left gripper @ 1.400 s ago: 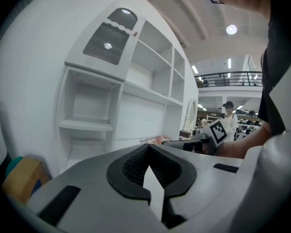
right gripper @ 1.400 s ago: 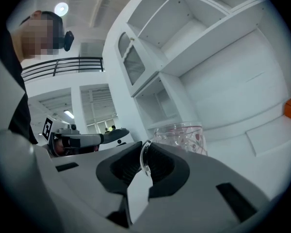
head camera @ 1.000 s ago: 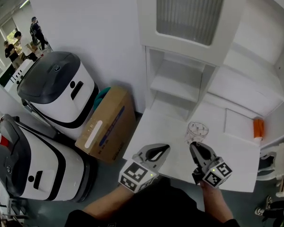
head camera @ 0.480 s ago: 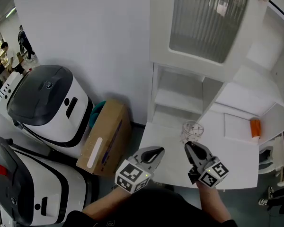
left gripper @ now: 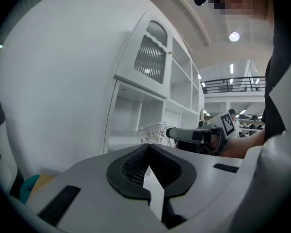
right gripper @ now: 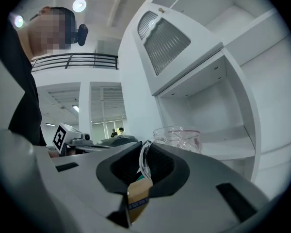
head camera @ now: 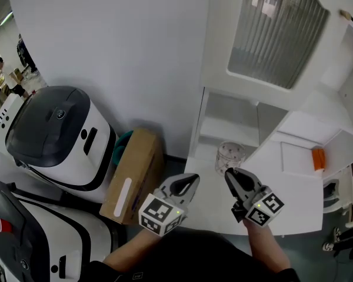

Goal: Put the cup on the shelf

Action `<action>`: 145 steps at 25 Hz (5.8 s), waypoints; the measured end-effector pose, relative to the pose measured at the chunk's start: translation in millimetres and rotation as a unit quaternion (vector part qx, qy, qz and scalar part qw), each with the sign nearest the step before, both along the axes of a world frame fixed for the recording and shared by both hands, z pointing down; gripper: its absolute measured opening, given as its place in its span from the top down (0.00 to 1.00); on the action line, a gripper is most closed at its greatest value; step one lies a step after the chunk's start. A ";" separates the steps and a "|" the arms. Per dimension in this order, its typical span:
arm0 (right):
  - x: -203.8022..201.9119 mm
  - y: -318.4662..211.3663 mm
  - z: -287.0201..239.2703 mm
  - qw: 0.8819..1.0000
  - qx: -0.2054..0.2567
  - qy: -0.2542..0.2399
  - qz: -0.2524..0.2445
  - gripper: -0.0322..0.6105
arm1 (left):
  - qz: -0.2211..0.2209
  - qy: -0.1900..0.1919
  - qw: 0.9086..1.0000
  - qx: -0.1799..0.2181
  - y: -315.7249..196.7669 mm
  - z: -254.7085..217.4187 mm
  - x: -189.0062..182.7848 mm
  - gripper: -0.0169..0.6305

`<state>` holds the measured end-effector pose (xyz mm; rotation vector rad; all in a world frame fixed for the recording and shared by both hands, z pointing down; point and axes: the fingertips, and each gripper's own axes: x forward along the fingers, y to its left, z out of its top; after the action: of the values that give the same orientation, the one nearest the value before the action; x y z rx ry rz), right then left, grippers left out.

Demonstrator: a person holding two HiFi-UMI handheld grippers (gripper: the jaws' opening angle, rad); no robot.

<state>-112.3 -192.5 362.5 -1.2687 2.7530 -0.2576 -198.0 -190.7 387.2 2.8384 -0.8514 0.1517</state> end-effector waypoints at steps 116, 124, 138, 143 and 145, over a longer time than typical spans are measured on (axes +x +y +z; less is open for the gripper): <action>22.1 -181.3 30.7 0.985 -0.132 0.015 0.108 0.87 | 0.028 0.007 0.998 -0.055 -31.5 28.5 27.5 0.97; 28.7 -95.6 40.8 0.992 -0.109 -0.010 0.066 0.87 | 0.027 -0.007 0.997 -0.065 -6.2 35.3 42.1 0.97; 44.6 58.2 50.1 0.990 -0.102 -0.033 -0.086 0.90 | -0.023 -0.009 0.996 -0.083 37.7 37.3 100.0 0.97; 49.7 73.0 30.7 0.992 -0.083 -0.041 -0.091 0.91 | -0.025 -0.005 0.997 -0.075 46.1 27.3 91.4 0.97; 52.4 71.8 18.2 0.994 -0.070 -0.048 -0.074 0.91 | -0.018 -0.004 0.997 -0.069 44.5 21.5 84.5 0.97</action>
<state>-60.0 -120.7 380.8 -1.0503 2.7909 -0.5187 -113.6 -146.2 408.6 2.6954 -0.8578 0.2077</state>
